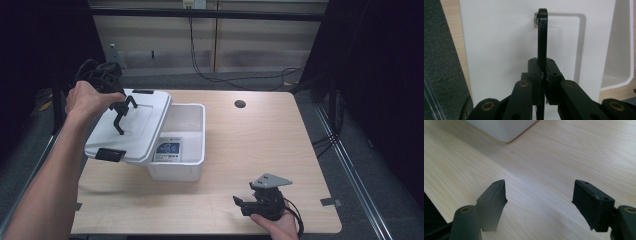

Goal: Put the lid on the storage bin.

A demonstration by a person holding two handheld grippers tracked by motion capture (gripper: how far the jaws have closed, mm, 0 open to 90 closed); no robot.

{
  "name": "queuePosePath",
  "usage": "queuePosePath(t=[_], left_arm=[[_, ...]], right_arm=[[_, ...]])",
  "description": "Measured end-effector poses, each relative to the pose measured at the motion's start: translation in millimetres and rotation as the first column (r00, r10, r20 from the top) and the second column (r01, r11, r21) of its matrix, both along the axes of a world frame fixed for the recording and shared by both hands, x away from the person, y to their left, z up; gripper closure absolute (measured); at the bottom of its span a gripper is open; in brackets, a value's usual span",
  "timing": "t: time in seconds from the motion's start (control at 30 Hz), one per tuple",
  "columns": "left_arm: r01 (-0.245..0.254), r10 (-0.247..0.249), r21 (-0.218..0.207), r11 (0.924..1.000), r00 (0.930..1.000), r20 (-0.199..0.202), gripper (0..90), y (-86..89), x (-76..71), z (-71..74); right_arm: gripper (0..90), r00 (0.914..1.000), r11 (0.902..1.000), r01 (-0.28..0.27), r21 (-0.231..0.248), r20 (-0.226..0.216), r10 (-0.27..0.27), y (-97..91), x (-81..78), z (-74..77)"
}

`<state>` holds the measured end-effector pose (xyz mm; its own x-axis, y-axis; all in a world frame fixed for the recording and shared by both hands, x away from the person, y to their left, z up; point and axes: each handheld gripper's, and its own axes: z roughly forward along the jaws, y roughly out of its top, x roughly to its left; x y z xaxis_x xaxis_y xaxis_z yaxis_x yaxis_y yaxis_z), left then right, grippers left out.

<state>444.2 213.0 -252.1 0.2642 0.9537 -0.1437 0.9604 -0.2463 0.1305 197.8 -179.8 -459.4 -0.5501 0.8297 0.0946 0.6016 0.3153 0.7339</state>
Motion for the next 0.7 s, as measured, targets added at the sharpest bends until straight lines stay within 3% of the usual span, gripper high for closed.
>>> queuePosePath(t=[0.27,0.47,0.57,0.7], left_arm=[[-0.028,0.028,0.004,0.9996,0.9996,0.007,85.0,-16.8,1.6,-1.4],[-0.017,0.017,0.001,0.9998,0.9998,-0.003,84.9,-30.5,1.5,0.1],[-0.055,0.055,-0.018,0.9983,0.9984,-0.013,84.9,-34.0,0.6,-1.0],[-0.080,0.080,-0.006,0.9968,0.9967,-0.012,84.9,-40.1,1.0,-1.0]], right_arm=[[26.4,1.0000,1.0000,0.002,0.001,-0.003,-0.002,0.1,0.2,-0.2],[26.4,1.0000,1.0000,0.001,0.003,-0.004,-0.001,-0.8,0.1,0.0],[26.4,0.9999,1.0000,0.007,0.004,-0.008,-0.007,-0.8,0.1,-0.2],[26.4,1.0000,1.0000,-0.003,0.005,-0.005,0.003,-0.6,-0.4,-0.2]])
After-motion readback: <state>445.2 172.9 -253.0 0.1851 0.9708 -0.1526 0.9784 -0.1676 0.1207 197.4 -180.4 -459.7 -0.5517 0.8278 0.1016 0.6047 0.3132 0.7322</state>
